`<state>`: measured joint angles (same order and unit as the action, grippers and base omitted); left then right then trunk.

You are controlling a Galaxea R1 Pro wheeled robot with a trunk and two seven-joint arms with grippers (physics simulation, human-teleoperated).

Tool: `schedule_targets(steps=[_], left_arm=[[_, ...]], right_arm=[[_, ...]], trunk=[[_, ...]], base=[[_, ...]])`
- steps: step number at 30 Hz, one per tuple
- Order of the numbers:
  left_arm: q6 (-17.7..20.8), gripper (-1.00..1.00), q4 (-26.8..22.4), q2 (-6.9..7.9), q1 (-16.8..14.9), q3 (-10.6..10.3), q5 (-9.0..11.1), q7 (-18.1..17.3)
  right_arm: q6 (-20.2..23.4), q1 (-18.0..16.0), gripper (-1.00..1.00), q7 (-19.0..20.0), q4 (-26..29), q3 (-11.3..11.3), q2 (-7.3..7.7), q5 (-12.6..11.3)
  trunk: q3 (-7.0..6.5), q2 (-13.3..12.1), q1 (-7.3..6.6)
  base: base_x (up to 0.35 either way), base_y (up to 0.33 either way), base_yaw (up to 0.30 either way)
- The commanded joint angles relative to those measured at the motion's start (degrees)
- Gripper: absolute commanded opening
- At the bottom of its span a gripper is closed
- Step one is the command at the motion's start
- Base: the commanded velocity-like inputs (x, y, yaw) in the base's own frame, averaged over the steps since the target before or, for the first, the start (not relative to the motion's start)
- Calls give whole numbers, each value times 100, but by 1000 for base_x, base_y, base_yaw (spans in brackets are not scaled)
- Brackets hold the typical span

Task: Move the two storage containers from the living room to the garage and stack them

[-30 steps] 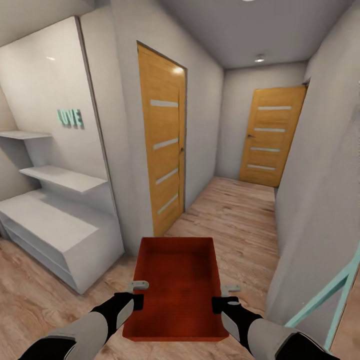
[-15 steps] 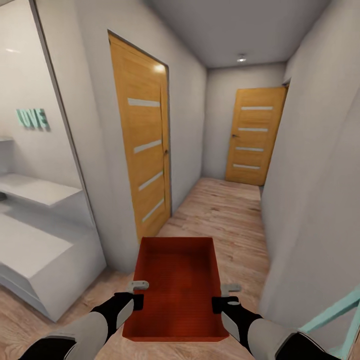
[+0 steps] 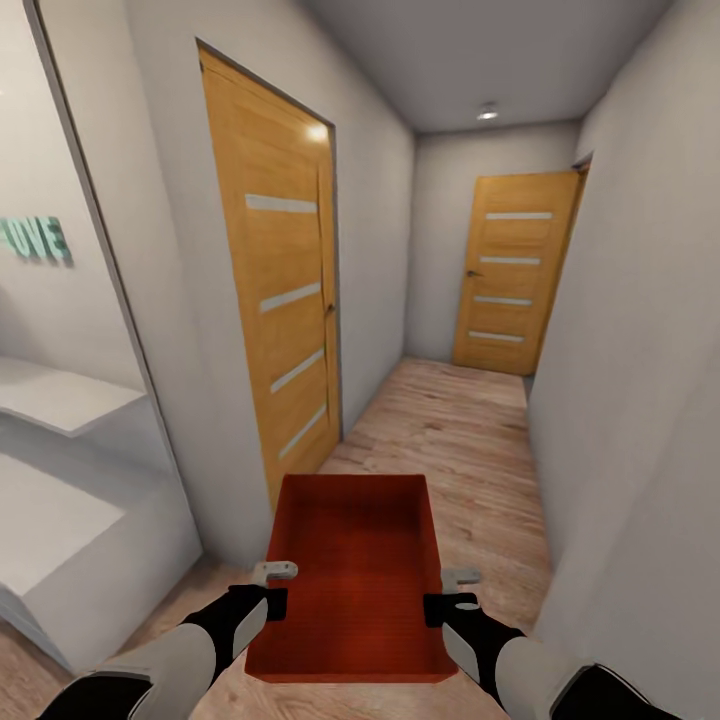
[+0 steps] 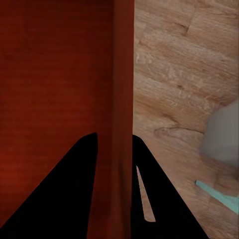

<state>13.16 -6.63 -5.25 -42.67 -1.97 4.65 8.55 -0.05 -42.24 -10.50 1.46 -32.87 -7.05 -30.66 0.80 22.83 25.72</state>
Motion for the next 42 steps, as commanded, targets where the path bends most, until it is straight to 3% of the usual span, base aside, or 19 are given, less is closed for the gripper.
schedule_targets(steps=[1, 9, 32, 42], left_arm=[[37, -100, -12, -2, -2, 65, -45, 42], [37, -100, -13, -2, -4, 65, -44, 42], [37, -100, -13, -2, -3, 65, -44, 42], [46, -100, -10, -2, -4, 65, -43, 42]], right_arm=[[-3, -4, -100, 13, 4, -70, -3, -63], [-4, -4, -100, 13, 4, -70, -8, -63], [-4, -2, -100, 13, 4, -74, -12, -63], [-3, -2, -100, 13, 8, -71, -9, -63]], trunk=[[8, 9, 6], [8, 9, 6], [8, 9, 6], [8, 9, 6]], base=[[322, 0, 0], [322, 0, -46], [322, 0, -224], [322, 0, -24]])
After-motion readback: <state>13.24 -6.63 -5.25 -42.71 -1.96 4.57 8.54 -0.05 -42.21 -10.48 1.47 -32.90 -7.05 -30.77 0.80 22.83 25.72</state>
